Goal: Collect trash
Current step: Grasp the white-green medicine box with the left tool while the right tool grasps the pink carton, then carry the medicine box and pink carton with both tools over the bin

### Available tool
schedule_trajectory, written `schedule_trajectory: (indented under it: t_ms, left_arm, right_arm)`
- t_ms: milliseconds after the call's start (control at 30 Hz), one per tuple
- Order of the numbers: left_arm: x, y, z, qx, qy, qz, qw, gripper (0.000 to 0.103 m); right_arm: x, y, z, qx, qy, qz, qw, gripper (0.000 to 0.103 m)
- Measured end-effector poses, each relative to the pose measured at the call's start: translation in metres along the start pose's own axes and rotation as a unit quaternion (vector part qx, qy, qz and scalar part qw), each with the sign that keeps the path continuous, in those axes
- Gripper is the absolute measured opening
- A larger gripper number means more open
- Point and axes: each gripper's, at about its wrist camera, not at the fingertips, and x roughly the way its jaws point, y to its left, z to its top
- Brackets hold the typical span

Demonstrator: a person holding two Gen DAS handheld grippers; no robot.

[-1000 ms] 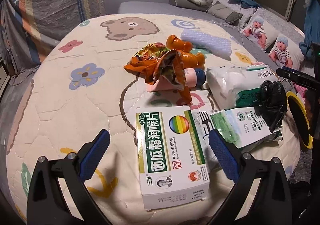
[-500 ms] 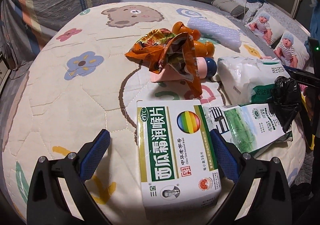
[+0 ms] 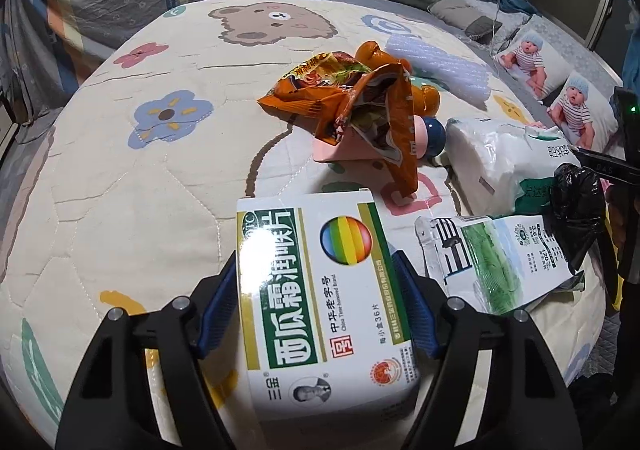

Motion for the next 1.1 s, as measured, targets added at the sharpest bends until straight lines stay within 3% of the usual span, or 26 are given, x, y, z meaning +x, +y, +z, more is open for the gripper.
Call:
schedule_trajectory:
  t_ms: [267, 500, 767, 1100]
  left_arm:
    - [-0.014, 0.008, -0.004, -0.007, -0.014, -0.002, 0.9999, 0.067]
    - [-0.051, 0.004, 0.001, 0.000, -0.066, 0.020, 0.9976, 0.067]
    - [-0.095, -0.038, 0.020, 0.047, -0.133, 0.019, 0.9898, 0.067]
    - [-0.110, -0.116, 0.048, 0.118, -0.175, -0.044, 0.9765, 0.067]
  right_arm:
    - [-0.010, -0.002, 0.001, 0.015, -0.015, -0.001, 1.000, 0.053]
    - [-0.036, -0.003, -0.001, 0.012, -0.046, -0.003, 0.999, 0.053]
    - [-0.077, -0.009, -0.013, 0.022, -0.082, 0.007, 0.996, 0.053]
    - [-0.135, -0.035, -0.039, 0.055, -0.139, -0.002, 0.989, 0.053]
